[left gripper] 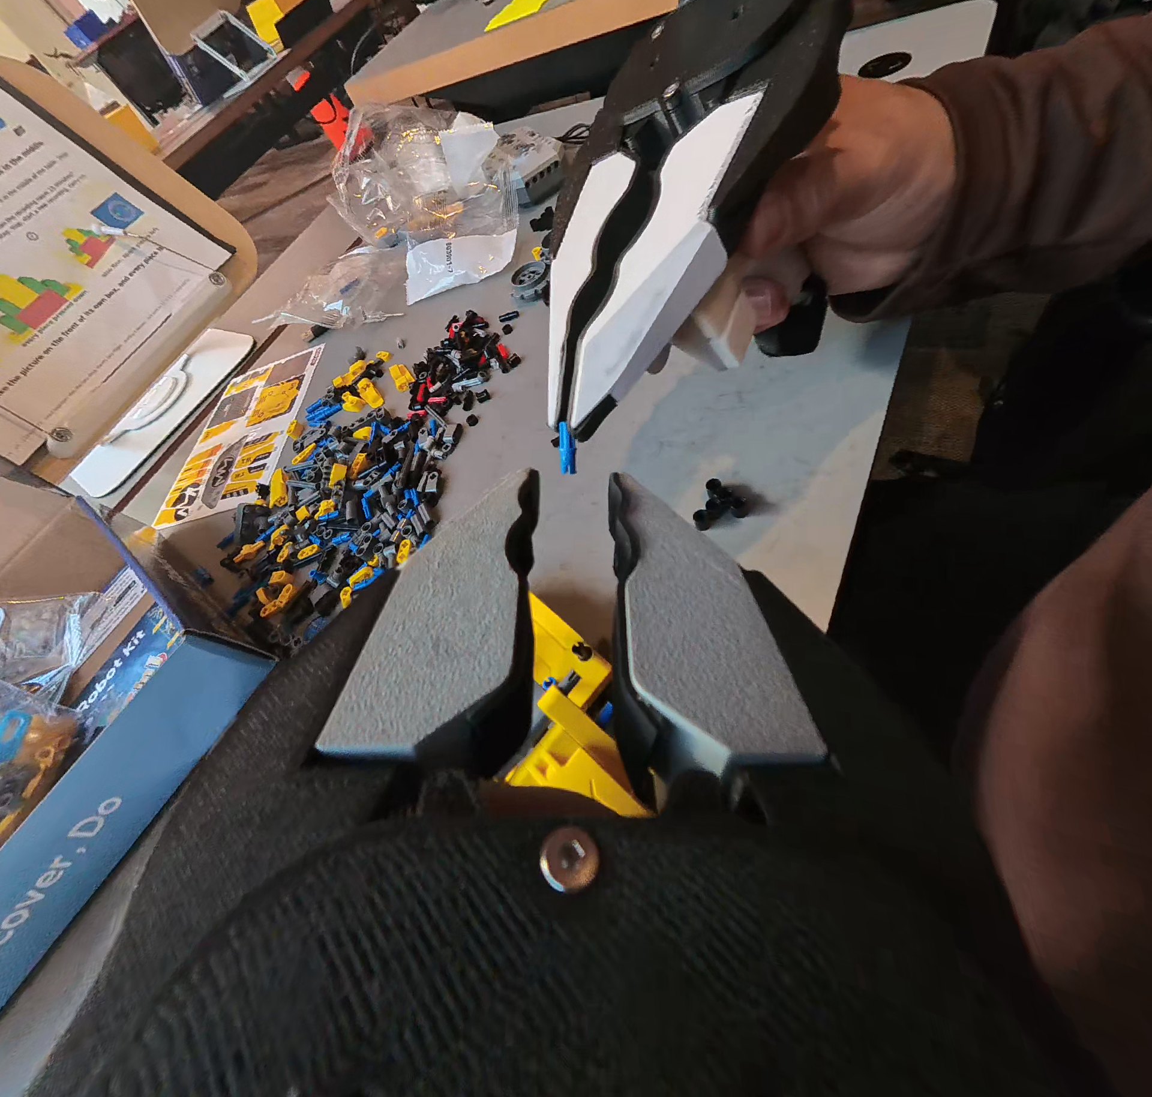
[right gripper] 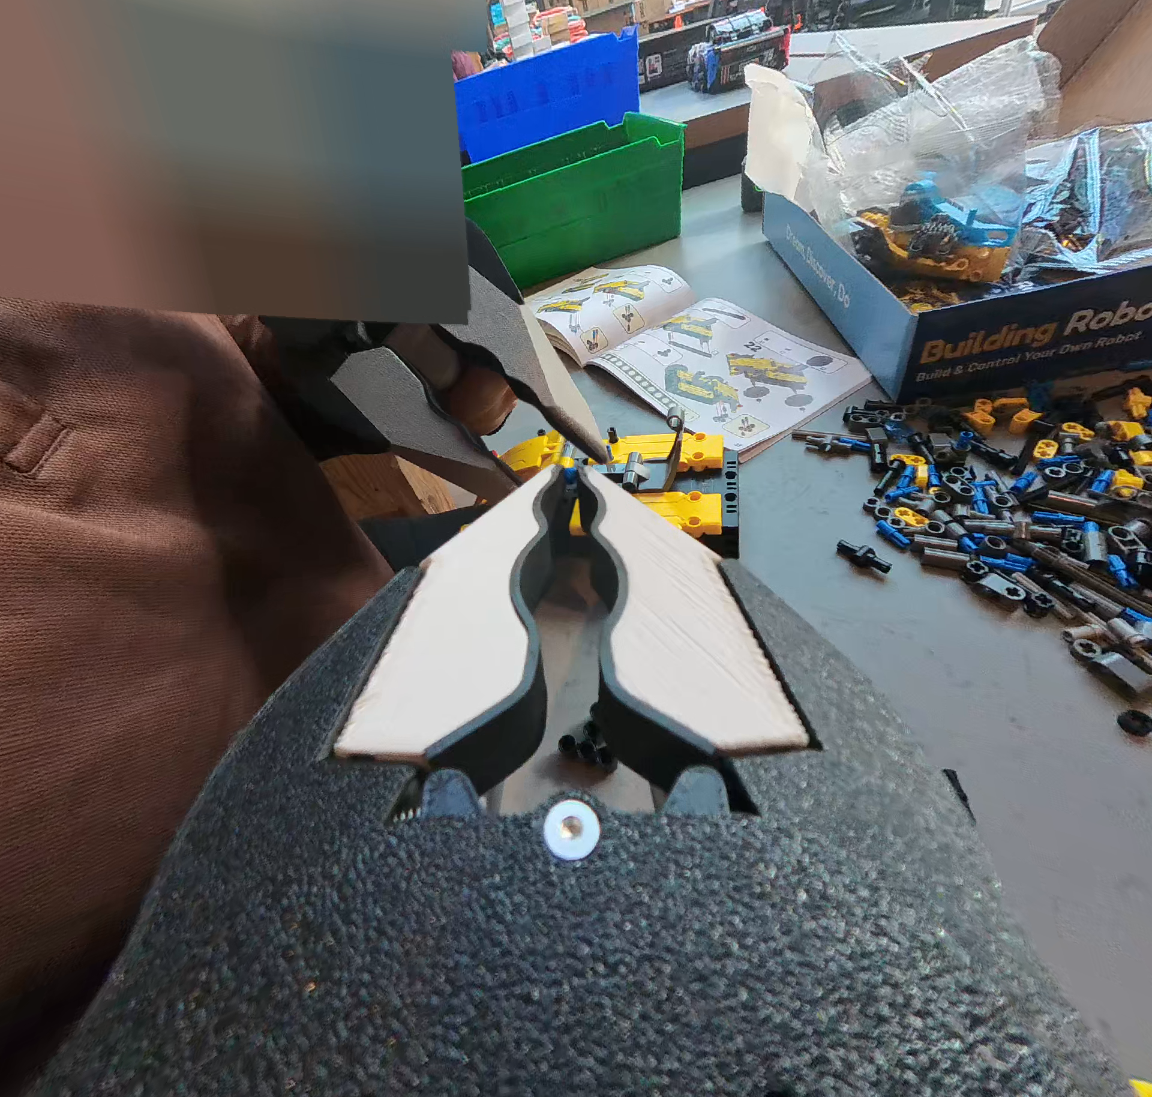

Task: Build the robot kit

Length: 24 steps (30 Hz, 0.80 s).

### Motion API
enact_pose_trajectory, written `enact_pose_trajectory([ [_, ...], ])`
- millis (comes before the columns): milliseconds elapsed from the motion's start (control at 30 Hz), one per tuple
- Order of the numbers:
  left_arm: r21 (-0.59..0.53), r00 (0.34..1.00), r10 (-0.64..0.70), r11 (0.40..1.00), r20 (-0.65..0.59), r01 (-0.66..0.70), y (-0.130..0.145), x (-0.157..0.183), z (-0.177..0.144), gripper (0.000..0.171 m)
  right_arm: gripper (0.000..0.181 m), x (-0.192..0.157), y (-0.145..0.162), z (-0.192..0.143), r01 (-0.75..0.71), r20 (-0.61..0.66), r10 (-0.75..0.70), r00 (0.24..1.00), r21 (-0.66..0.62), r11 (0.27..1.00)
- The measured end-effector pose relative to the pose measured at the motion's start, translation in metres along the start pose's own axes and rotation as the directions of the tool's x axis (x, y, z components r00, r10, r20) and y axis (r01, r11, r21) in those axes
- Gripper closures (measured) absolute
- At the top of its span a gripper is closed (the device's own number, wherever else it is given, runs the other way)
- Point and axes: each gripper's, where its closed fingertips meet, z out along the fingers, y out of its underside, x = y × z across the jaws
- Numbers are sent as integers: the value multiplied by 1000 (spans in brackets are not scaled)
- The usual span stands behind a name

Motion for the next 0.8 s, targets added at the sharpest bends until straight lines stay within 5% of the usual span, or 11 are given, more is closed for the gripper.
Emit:
enact_pose_trajectory([
  [433, -27, 999, -2, 1000, 46, 3, 4, 2, -4, 165, 181, -8, 5, 11, 25, -14, -26, 1000, -41, 999],
  [800, -24, 994, -98, 995, 55, 100, 7, -2, -10, 158, 181, -1, 3, 8, -16, -43, 16, 999, -16, 1000],
])
